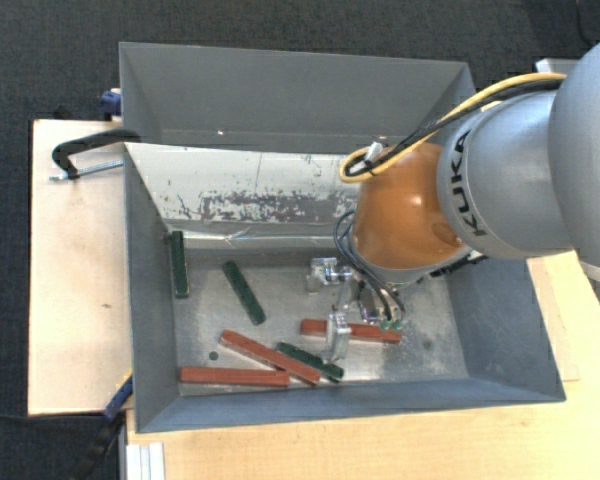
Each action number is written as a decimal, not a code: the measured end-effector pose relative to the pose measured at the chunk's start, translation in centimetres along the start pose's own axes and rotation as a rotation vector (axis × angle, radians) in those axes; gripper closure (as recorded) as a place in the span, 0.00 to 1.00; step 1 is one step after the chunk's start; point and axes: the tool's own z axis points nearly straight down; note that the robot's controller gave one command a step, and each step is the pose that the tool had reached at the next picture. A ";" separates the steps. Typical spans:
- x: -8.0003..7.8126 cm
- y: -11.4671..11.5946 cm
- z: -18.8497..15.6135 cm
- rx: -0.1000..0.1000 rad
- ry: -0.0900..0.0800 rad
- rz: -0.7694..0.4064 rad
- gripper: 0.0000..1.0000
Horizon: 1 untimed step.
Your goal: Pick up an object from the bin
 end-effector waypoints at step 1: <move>0.6 -4.1 1.7 0.000 0.000 -0.094 1.00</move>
Offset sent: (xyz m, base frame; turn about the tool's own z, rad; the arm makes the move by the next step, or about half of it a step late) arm 0.0000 0.0000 0.0000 0.0000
